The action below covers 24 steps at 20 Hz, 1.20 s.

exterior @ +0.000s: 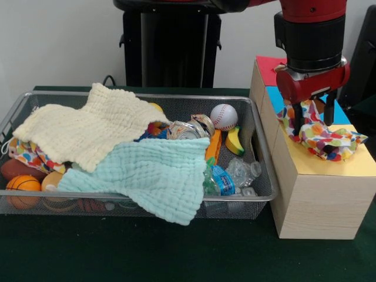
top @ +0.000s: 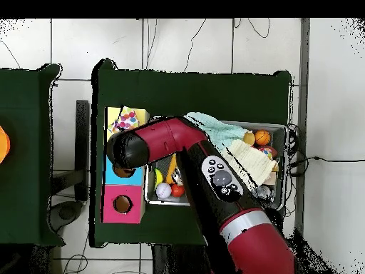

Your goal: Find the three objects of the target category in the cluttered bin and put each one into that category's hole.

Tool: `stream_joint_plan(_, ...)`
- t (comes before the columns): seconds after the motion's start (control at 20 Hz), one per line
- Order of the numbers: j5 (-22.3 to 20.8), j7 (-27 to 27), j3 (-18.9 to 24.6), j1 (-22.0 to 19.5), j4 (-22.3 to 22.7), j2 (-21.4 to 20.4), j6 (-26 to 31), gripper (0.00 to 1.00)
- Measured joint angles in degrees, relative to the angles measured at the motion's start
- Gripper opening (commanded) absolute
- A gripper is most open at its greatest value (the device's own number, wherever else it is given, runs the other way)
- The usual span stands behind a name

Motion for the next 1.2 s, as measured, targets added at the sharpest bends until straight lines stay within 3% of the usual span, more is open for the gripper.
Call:
stream_joint_plan(0.45, -1.1, 0.0, -0.6, 0.9, 0.0, -0.1, -0.2, 1.00)
stream_joint_plan(0.5, -1.2, 0.0, -0.8, 1.0, 0.0, -0.1, -0.3, 0.00)
stream_joint_plan(1.2, -1.2, 0.0, -4.0, 3.8, 0.0, -1.1, -1.7, 0.00)
